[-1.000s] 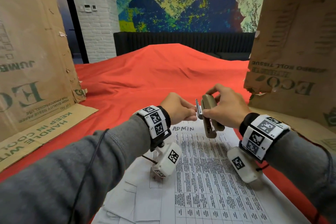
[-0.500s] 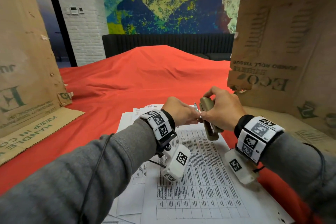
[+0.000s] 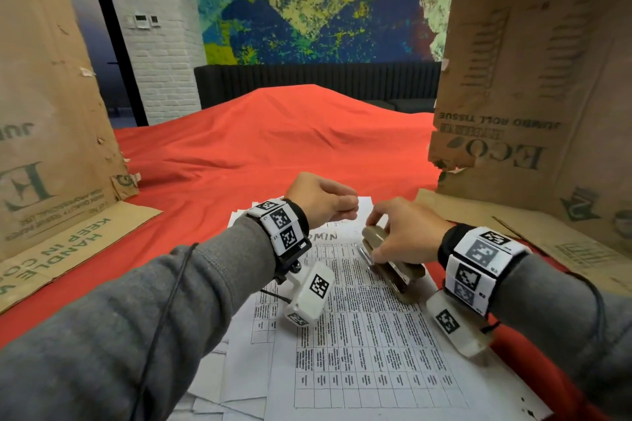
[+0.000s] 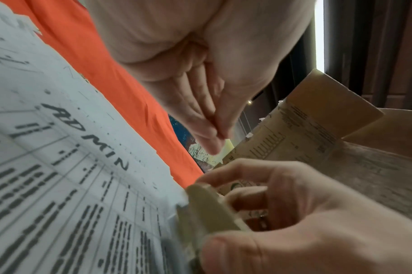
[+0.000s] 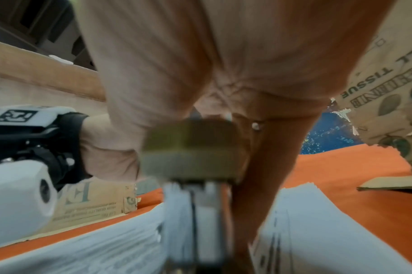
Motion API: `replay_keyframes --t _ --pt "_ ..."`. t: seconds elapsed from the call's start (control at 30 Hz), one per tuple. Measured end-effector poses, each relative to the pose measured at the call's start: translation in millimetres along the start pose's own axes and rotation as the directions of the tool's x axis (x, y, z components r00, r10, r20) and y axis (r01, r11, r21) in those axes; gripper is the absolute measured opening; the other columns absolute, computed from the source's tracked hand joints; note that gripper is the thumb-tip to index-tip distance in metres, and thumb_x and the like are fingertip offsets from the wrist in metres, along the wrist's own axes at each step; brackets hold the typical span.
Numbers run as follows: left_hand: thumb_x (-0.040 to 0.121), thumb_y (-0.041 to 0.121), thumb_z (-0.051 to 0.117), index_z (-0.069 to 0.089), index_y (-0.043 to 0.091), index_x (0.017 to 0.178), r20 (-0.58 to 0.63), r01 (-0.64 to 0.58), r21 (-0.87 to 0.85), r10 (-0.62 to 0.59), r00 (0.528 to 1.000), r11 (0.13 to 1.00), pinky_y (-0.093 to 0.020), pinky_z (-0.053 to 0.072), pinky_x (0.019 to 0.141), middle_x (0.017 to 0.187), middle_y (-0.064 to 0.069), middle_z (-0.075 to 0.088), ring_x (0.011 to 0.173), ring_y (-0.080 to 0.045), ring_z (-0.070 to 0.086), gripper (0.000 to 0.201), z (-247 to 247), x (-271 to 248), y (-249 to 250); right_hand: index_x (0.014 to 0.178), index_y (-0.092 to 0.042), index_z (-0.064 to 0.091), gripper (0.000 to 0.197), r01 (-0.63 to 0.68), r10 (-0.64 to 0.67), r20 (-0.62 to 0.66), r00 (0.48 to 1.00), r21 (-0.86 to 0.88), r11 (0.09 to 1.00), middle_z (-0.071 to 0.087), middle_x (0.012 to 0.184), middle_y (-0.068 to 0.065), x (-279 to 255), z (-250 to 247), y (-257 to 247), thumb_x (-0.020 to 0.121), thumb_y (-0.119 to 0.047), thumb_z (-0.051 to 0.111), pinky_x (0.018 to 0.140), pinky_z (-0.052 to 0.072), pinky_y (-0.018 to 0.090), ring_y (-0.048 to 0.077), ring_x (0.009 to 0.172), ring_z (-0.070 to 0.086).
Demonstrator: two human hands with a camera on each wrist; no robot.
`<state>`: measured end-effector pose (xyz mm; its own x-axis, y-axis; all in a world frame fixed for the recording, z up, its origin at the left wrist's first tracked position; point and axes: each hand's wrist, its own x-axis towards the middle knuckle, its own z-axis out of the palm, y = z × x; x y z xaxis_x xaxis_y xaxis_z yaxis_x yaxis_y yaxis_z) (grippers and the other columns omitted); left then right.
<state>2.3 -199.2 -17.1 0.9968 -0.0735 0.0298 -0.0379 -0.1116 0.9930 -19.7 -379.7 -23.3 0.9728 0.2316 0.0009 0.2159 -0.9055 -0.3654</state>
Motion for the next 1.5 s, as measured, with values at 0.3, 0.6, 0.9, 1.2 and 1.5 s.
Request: replay_keyframes --t 0.3,0.6,0.9,1.2,1.5 --pt "0.086 0.002 0.081 0.070 0.004 0.111 0.178 0.016 -0.113 0.004 0.984 0.993 -0.025 0.064 0.074 0.094 -0.019 0.078 0.081 -0.024 0.076 0.027 21.6 -16.3 3.5 0.105 -0.024 0.081 0.030 0.304 -0.211 -0.292 0.933 0.325 0.895 0.080 0.087 -0.008 -9.8 -29.9 13.3 0.077 -0.017 0.089 0.081 0.064 0.042 0.009 0.082 0.077" --pt "0.091 -0.001 0.075 0.068 -0.002 0.117 0.241 0.092 -0.200 -0.043 0.970 0.975 -0.022 0.064 0.071 0.105 -0.025 0.074 0.093 -0.029 0.075 0.027 45.6 -20.8 11.0 0.091 -0.009 0.084 0.019 0.274 -0.133 -0.288 0.948 0.533 0.801 0.080 0.078 0.010 -21.5 -41.6 33.5 0.075 0.000 0.088 0.070 0.063 0.030 0.022 0.074 0.078" --pt "0.101 -0.016 0.045 0.055 -0.026 0.123 0.302 0.260 -0.303 -0.167 0.939 0.917 -0.034 0.063 0.082 0.123 -0.040 0.065 0.108 -0.046 0.072 0.026 63.9 -19.4 16.0 0.079 -0.018 0.086 0.011 0.251 -0.069 -0.498 0.864 0.308 0.918 0.078 0.069 -0.004 -25.5 -30.8 48.3 0.076 -0.009 0.090 0.069 0.065 0.029 0.007 0.065 0.074" --pt "0.108 -0.006 0.038 0.049 -0.021 0.120 0.361 0.318 -0.301 -0.202 0.911 0.899 -0.037 0.061 0.088 0.122 -0.034 0.069 0.114 -0.039 0.072 0.022 61.5 -26.1 24.6 0.074 -0.013 0.081 0.016 0.142 0.011 -0.450 0.893 0.305 0.942 0.074 0.059 0.002 -33.5 -37.8 64.5 0.083 0.000 0.078 0.068 0.066 0.038 0.016 0.058 0.075" --pt "0.095 0.034 0.073 0.079 0.028 0.104 0.426 -0.314 0.761 -0.073 0.902 0.568 -0.039 0.055 0.101 0.097 0.013 0.079 0.100 -0.013 0.073 0.013 55.9 -33.2 5.6 0.082 0.006 0.075 0.015 0.041 0.202 -0.208 0.957 0.786 0.616 0.076 0.078 0.026 -171.5 -33.9 102.8 0.070 -0.002 0.080 0.053 0.062 0.025 0.025 0.059 0.076"
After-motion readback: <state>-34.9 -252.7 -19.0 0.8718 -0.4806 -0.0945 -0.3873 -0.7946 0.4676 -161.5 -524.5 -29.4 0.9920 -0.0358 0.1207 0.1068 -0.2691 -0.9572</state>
